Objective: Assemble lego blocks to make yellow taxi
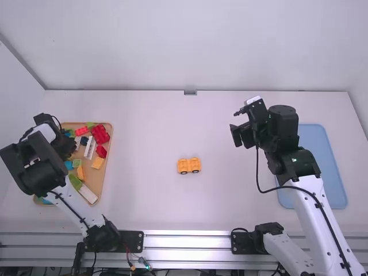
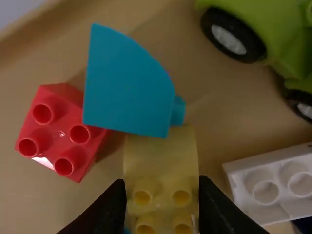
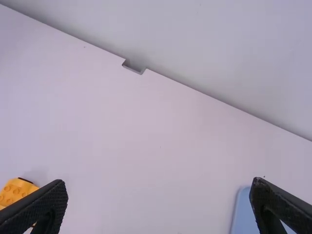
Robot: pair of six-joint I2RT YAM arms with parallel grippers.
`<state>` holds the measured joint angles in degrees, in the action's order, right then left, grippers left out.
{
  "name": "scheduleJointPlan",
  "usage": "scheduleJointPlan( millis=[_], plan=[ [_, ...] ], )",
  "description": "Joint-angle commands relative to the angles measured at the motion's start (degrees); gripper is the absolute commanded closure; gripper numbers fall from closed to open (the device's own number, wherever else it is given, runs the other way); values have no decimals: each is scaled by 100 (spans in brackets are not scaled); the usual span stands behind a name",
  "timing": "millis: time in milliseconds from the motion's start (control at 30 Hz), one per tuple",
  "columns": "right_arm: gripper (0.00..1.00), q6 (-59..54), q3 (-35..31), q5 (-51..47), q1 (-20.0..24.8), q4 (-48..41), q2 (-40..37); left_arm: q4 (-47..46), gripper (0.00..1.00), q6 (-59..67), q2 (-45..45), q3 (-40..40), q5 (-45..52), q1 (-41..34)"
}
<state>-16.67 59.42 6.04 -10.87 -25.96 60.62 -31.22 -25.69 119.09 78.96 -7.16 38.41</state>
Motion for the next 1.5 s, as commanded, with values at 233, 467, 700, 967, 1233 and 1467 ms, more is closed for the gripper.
scheduleJointPlan(
  millis=[233,467,700,967,1233,1467],
  plan=[
    [1,7,168,-7,0,-31,15,-155,87,114,59,92,2,-15],
    [1,9,168,-2,0,-46,15,-1071,98,107,-131,885,26,-37],
    [1,11,168,17,0,-22,15,-1331,98,-59,-883,601,17,-505],
    [1,33,168,39,0,13,15,-503,98,-848,-2393,-1025,24,-1829],
    [2,28,168,37,0,129,15,-92,98,-3340,-3646,-2444,754,-3766],
    [2,24,107,37,0,168,15,48,98,-4804,-3477,-2966,1209,-4824]
  ],
)
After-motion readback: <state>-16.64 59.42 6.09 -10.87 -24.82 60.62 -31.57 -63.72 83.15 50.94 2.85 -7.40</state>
